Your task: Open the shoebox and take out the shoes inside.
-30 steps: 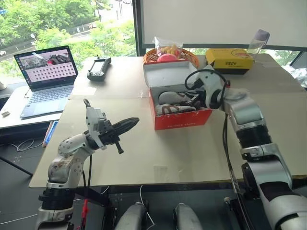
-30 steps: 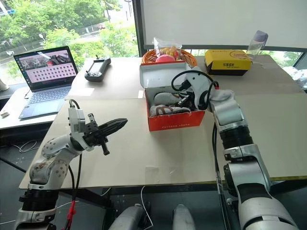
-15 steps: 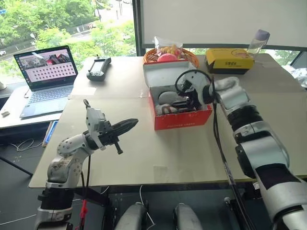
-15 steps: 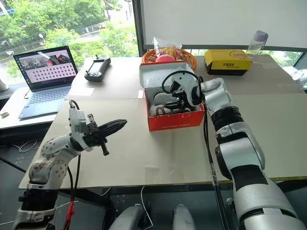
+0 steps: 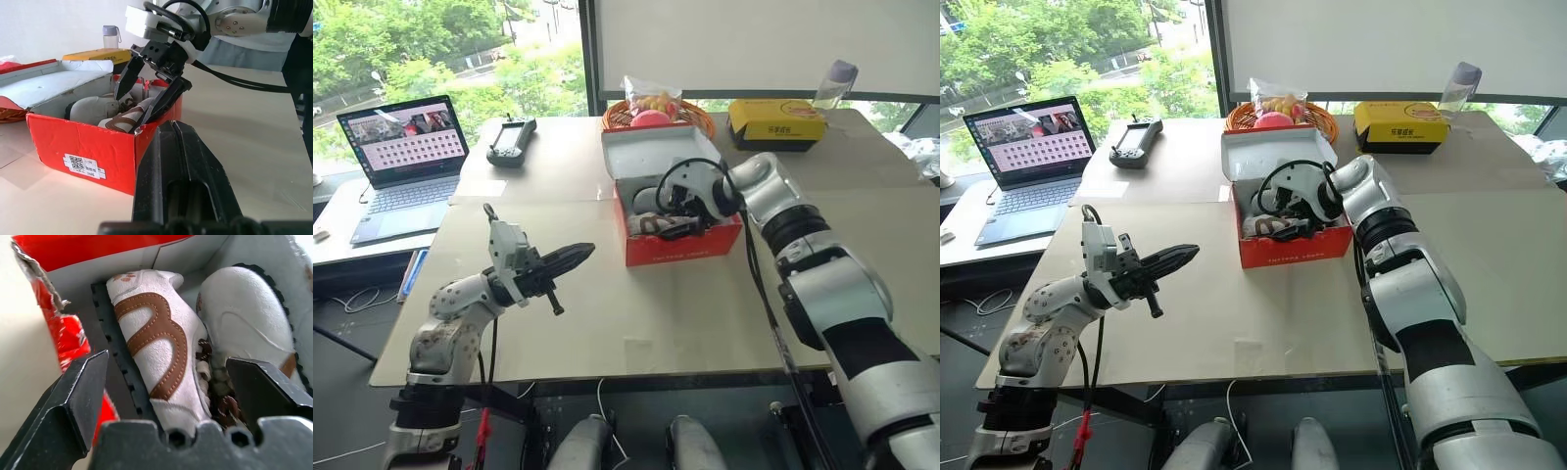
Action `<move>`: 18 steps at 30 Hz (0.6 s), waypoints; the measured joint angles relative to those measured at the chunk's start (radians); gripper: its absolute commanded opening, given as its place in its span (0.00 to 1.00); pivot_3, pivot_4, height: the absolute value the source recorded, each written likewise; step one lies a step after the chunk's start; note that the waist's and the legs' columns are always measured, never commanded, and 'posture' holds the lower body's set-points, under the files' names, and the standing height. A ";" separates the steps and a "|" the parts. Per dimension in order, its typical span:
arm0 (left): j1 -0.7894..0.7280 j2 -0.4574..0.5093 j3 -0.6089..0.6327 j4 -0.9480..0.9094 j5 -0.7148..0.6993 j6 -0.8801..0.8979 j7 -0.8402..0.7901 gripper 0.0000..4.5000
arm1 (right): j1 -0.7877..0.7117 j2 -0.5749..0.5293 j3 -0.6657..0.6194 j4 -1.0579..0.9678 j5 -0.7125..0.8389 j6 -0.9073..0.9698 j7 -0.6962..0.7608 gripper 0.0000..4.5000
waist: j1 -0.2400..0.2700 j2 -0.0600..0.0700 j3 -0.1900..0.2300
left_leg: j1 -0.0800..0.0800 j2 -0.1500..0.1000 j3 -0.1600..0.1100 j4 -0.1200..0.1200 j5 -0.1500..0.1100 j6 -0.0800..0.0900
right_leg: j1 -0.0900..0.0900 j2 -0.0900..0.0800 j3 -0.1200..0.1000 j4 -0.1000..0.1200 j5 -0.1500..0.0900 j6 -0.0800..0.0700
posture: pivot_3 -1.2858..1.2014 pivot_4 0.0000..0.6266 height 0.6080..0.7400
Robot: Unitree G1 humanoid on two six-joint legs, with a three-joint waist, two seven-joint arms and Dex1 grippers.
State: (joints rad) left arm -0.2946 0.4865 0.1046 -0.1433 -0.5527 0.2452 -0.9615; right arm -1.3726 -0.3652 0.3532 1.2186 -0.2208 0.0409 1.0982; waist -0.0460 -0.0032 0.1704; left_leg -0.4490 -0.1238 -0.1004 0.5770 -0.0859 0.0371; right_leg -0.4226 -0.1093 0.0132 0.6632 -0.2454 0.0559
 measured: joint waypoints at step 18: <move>0.018 0.015 0.000 -0.023 0.000 0.019 0.030 0.00 | -0.007 0.026 -0.006 0.046 -0.080 -0.079 -0.060 0.99 | -0.002 -0.001 -0.002 | 0.010 0.000 0.000 -0.002 0.000 -0.001 | 0.006 0.000 0.001 0.000 0.000 0.000 | 0.52 0.24 0.94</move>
State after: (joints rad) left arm -0.2761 0.5014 0.1051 -0.1664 -0.5529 0.2645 -0.9318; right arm -1.3796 -0.3395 0.3472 1.2647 -0.3009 -0.0376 1.0386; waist -0.0480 -0.0040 0.1685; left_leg -0.4391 -0.1235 -0.1004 0.5746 -0.0859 0.0365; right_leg -0.4170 -0.1090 0.0146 0.6636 -0.2457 0.0554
